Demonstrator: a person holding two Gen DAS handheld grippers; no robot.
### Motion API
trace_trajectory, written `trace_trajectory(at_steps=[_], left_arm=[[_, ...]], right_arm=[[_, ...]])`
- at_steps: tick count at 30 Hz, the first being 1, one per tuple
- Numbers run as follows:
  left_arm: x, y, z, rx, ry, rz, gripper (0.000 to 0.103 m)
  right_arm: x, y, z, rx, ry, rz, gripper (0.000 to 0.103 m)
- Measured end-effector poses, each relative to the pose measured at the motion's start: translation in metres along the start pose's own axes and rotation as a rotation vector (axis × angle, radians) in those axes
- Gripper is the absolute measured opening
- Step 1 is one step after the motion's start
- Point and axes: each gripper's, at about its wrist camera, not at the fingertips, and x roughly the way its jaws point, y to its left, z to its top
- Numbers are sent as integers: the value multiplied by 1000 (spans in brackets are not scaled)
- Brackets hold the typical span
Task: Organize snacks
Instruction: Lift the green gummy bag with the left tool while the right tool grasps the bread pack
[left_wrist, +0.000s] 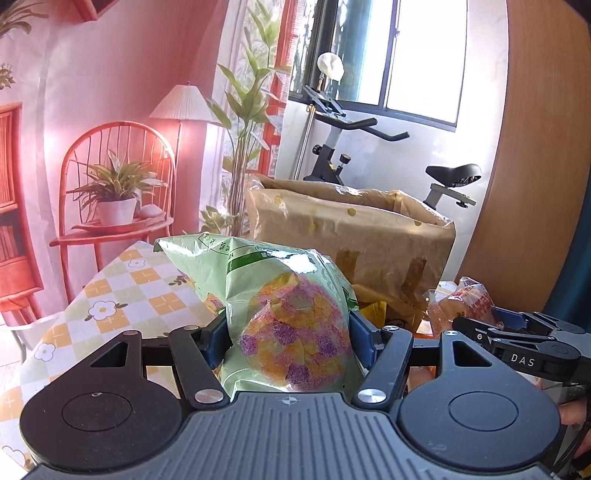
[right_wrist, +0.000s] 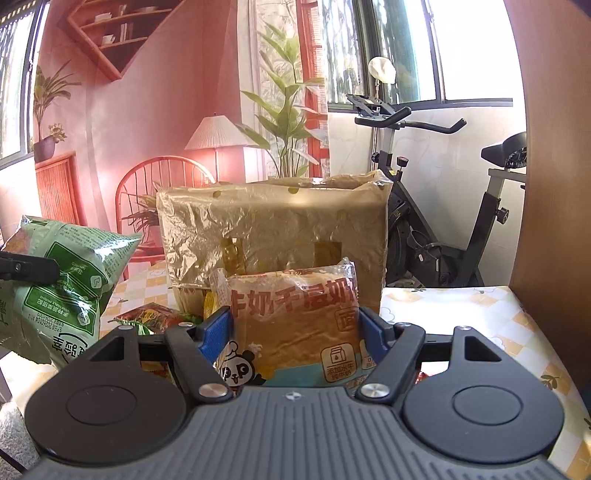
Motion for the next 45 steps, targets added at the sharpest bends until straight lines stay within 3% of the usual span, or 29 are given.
trace_trajectory(at_steps=[8,13,20,28,35,39,42,45], left_arm=[[12,0,59,74,-113,53,68],[39,-12,101,150,-150,60,68],[103,-20,159,206,-67,-17,68],[181,-32,189,314,38,-42,68],[239,-40,197,414,134,-5,67],[261,-36,189,417,229,-61,68],[262,-29,179,400,256,-96,72],[259,-20,174,373,250,-92,82]], right_arm=[[0,-8,50,-7,-82,0,74],[17,-14,86,-24,-94,-10,74],[53,-20,132,-90,-89,-14,74],[115,-29,157,-107,-37,1,74],[174,-25,164,-96,5,8,74],[195,-25,163,-76,78,9,74],[202,-25,160,-65,121,33,75],[201,-26,161,-45,134,28,82]])
